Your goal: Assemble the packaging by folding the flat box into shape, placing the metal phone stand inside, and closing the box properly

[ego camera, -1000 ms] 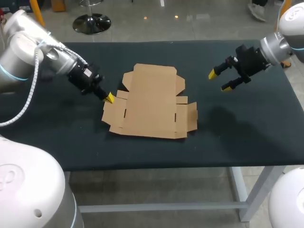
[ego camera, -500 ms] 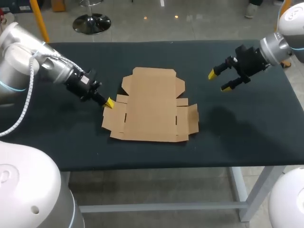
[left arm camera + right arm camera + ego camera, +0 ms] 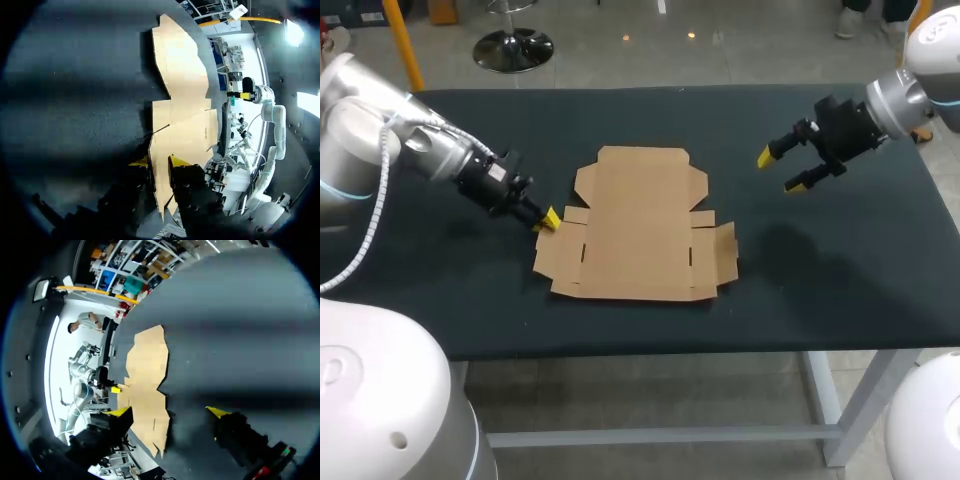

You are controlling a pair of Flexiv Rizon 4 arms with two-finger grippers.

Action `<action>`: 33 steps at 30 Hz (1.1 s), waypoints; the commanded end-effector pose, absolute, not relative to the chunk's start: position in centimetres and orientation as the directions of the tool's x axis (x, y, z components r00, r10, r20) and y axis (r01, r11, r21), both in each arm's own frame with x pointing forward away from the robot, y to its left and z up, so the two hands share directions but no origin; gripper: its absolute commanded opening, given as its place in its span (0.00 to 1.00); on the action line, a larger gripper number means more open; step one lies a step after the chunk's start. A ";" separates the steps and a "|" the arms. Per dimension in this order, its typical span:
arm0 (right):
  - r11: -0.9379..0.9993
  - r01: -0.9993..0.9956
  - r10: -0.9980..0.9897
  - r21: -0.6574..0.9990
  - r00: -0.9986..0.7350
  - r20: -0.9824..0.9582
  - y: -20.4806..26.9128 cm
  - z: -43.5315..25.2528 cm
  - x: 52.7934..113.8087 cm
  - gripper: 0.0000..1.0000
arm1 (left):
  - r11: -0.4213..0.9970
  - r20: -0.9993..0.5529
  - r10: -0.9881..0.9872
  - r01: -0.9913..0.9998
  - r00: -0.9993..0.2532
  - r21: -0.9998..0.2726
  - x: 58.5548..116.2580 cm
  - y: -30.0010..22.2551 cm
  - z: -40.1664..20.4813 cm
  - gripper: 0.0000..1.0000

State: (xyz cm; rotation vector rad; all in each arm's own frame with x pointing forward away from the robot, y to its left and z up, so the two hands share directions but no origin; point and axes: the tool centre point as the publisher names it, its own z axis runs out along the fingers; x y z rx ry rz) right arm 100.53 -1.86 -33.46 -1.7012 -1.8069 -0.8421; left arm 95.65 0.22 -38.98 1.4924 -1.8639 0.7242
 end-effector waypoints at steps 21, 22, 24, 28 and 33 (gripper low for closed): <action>0.042 0.996 0.668 0.081 -0.089 0.738 -1.7 -33.8 101.2 1.00 | 0.189 0.723 -0.681 -0.982 -0.114 0.023 96.9 0.0 -39.1 0.00; 0.043 0.996 0.668 0.080 -0.088 0.739 -1.7 -33.8 101.2 1.00 | 0.189 0.722 -0.683 -0.982 -0.113 0.026 96.8 -0.1 -39.1 0.00; 0.044 0.996 0.668 0.079 -0.088 0.739 -1.8 -33.9 101.2 1.00 | 0.179 0.713 -0.693 -0.983 -0.101 0.036 96.5 -0.2 -39.1 0.00; 0.053 0.996 0.665 0.075 -0.091 0.741 -1.8 -34.0 101.3 1.00 | 0.150 0.712 -0.697 -0.988 -0.086 0.027 95.7 -0.2 -39.1 0.00; 0.069 0.995 0.659 0.075 -0.102 0.745 -1.8 -34.1 101.4 1.00 | 0.111 0.714 -0.697 -0.994 -0.066 0.016 95.0 -0.2 -39.0 0.00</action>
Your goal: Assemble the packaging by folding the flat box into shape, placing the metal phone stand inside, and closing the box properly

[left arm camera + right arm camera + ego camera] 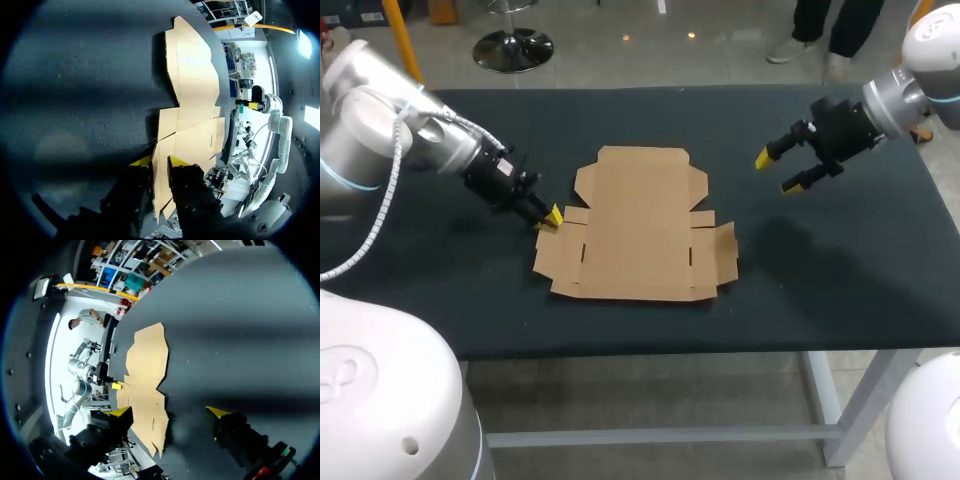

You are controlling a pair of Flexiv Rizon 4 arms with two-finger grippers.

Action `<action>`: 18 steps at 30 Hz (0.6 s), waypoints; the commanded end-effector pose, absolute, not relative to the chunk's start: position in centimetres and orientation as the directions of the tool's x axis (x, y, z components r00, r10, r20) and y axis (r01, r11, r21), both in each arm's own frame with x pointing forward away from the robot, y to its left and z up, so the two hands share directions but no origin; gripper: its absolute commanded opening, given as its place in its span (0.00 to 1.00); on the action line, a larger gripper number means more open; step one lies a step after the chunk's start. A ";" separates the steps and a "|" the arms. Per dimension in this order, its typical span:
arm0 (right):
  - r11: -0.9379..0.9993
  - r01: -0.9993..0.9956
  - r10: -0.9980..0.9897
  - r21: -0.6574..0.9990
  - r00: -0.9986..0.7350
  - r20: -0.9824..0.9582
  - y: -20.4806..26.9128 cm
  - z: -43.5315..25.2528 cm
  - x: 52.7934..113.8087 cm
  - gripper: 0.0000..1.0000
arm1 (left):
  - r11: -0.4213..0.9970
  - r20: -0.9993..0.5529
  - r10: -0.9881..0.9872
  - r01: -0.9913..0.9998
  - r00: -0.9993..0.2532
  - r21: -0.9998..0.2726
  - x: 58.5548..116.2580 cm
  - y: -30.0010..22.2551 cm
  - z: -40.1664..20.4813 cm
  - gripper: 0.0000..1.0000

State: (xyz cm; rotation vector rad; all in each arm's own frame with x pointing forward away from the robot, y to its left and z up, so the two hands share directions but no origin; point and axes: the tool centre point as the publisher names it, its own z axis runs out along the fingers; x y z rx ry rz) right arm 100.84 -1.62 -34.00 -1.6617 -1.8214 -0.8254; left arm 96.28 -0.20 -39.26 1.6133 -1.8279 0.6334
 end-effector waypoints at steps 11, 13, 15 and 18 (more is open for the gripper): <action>0.081 0.993 0.652 0.083 -0.116 0.749 -1.9 -34.1 101.0 1.00 | 0.084 0.707 -0.704 -0.996 -0.064 -0.005 93.9 -0.6 -38.7 0.00; 0.081 0.993 0.651 0.082 -0.115 0.750 -2.0 -34.2 100.9 1.00 | 0.082 0.710 -0.702 -0.997 -0.059 -0.002 94.0 -0.6 -38.8 0.00; 0.082 0.993 0.652 0.080 -0.114 0.750 -2.0 -34.2 100.9 1.00 | 0.081 0.712 -0.700 -0.997 -0.056 0.001 94.0 -0.5 -39.0 0.00; 0.082 0.993 0.652 0.079 -0.114 0.749 -2.0 -34.2 100.9 1.00 | 0.082 0.717 -0.695 -0.997 -0.053 0.006 93.9 -0.3 -39.2 0.00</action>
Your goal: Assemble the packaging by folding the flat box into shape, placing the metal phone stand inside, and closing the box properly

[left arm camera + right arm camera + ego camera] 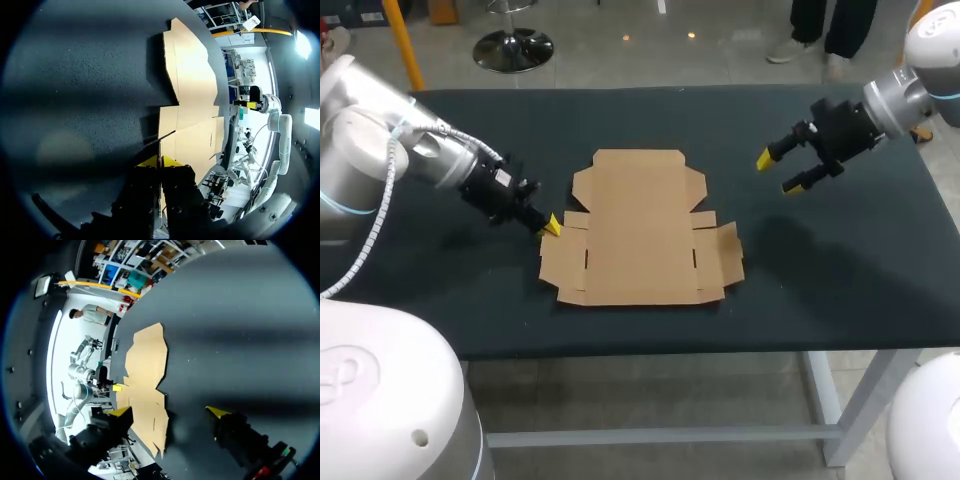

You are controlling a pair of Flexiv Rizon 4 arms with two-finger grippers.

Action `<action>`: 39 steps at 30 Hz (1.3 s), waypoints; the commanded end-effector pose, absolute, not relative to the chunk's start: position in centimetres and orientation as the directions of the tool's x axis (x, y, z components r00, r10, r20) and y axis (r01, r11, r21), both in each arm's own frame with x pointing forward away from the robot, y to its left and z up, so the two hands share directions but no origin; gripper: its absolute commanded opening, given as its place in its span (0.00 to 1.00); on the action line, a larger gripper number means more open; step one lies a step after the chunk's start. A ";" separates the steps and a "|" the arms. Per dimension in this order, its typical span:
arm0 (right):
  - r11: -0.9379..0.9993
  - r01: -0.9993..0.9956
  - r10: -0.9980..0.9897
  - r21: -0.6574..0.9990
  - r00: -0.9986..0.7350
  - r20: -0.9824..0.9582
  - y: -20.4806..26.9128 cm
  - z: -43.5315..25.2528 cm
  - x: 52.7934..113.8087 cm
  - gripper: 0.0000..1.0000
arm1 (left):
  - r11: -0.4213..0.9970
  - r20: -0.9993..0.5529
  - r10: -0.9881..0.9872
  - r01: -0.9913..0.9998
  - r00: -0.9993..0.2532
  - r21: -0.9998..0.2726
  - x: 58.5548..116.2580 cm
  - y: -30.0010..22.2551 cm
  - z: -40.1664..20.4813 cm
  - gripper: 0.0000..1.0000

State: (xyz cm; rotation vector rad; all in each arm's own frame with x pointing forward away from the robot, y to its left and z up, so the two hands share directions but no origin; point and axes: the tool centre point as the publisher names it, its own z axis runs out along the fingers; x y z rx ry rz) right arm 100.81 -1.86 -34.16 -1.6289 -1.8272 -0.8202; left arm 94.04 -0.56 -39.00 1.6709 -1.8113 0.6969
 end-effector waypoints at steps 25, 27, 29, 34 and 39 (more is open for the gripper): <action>0.094 0.982 0.684 0.161 -0.181 0.707 -0.9 -33.8 100.3 1.00 | 0.014 0.626 -0.777 -0.996 -0.067 -0.089 96.7 1.6 -33.8 1.00; 0.097 0.977 0.702 0.189 -0.202 0.683 -0.3 -34.0 100.3 1.00 | -0.006 0.611 -0.790 -0.995 -0.055 -0.098 97.1 1.9 -33.4 1.00; 0.101 0.976 0.708 0.194 -0.207 0.675 0.1 -34.3 100.3 1.00 | -0.031 0.590 -0.806 -0.994 -0.039 -0.109 97.4 2.3 -33.1 1.00; 0.118 0.970 0.710 0.215 -0.234 0.664 0.5 -34.4 100.1 1.00 | -0.017 0.552 -0.832 -0.993 -0.052 -0.119 97.4 2.8 -32.7 1.00; 0.125 0.964 0.718 0.234 -0.251 0.649 1.0 -34.4 99.8 1.00 | -0.044 0.520 -0.854 -0.992 -0.025 -0.121 97.2 3.3 -32.5 1.00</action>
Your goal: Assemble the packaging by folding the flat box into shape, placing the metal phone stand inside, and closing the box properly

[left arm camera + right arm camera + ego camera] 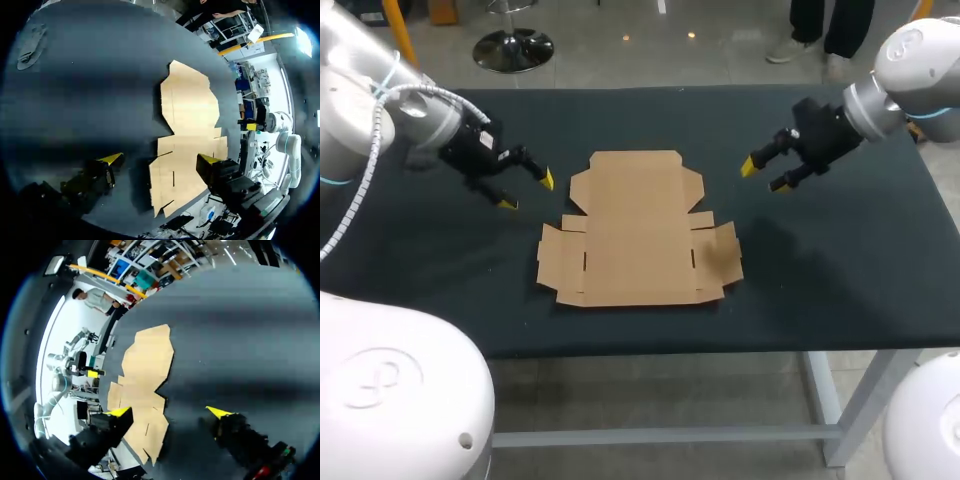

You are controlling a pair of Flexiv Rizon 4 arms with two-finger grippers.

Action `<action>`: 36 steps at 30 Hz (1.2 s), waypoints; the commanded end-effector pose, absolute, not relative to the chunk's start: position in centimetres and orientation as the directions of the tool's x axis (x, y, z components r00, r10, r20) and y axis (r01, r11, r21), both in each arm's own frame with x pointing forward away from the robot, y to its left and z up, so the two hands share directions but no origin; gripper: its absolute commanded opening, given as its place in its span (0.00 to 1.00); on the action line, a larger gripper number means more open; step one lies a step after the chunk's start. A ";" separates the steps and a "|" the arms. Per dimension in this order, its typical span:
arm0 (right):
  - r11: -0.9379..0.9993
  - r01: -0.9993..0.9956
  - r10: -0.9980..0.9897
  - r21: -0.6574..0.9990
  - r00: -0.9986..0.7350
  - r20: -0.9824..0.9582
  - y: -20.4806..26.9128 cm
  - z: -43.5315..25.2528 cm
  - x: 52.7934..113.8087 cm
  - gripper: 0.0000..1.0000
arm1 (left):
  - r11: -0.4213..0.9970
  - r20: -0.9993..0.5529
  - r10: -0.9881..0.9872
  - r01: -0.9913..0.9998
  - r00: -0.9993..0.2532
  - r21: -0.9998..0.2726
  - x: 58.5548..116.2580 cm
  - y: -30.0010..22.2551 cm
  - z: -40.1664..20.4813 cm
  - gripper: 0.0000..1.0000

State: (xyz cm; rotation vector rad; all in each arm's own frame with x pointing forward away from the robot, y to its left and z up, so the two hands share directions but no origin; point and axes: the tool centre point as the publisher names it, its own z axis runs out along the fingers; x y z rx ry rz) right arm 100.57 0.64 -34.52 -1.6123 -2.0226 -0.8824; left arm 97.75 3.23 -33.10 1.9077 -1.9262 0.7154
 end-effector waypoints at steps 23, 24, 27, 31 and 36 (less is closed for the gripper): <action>0.018 0.990 0.733 0.141 -0.109 0.671 1.6 -35.5 100.3 0.00 | -0.042 0.554 -0.833 -0.994 -0.019 -0.097 98.3 3.4 -34.1 0.00; 0.018 0.990 0.733 0.141 -0.109 0.671 1.6 -35.5 100.3 0.00 | -0.042 0.554 -0.833 -0.994 -0.019 -0.097 98.3 3.4 -34.1 0.00; 0.018 0.990 0.733 0.141 -0.109 0.671 1.6 -35.5 100.3 0.00 | -0.042 0.554 -0.833 -0.994 -0.019 -0.097 98.3 3.4 -34.1 0.00; 0.018 0.990 0.733 0.141 -0.109 0.671 1.6 -35.5 100.3 0.00 | -0.042 0.554 -0.833 -0.994 -0.019 -0.097 98.3 3.4 -34.1 0.00; 0.027 0.990 0.741 0.138 -0.113 0.662 2.7 -36.4 100.4 0.00 | 0.008 0.559 -0.826 -0.994 -0.066 -0.105 97.8 2.8 -35.2 0.00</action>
